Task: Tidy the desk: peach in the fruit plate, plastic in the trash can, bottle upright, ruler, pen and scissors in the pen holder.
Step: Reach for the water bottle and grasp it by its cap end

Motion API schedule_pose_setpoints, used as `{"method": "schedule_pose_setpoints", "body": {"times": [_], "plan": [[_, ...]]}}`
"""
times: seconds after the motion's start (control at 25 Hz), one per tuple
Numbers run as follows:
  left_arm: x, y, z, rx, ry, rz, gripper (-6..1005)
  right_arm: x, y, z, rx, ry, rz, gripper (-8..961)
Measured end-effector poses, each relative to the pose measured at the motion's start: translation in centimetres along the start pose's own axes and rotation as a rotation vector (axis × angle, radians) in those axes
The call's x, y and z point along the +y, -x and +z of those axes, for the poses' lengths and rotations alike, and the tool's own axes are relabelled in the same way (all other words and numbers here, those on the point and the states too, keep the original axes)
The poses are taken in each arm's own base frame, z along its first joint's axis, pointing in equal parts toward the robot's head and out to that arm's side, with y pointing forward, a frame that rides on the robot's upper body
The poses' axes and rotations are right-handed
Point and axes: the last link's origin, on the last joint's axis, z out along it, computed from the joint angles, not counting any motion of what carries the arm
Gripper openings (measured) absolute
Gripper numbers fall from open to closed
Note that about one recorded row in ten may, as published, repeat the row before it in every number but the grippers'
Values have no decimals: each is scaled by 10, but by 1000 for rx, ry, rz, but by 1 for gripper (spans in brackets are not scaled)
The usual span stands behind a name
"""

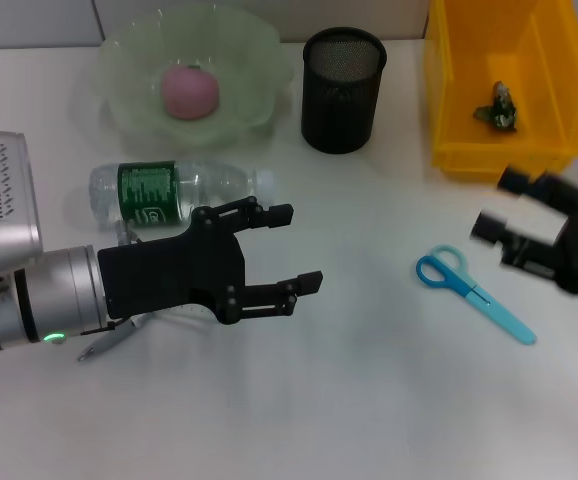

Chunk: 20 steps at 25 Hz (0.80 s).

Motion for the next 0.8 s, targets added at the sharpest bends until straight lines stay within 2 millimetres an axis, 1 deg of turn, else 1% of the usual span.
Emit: {"method": "schedule_pose_setpoints", "body": {"times": [0.12, 0.24, 0.68, 0.8], "plan": [[-1, -1, 1, 1, 0, 2, 815, 0, -5, 2, 77, 22, 56, 786], [-2, -1, 2, 0, -1, 4, 815, 0, -6, 4, 113, 33, 89, 786], [-1, 0, 2, 3, -10, -3, 814, -3, -8, 4, 126, 12, 101, 785], [-7, -3, 2, 14, -46, -5, 814, -4, -11, 6, 127, 0, 116, 785]]}}
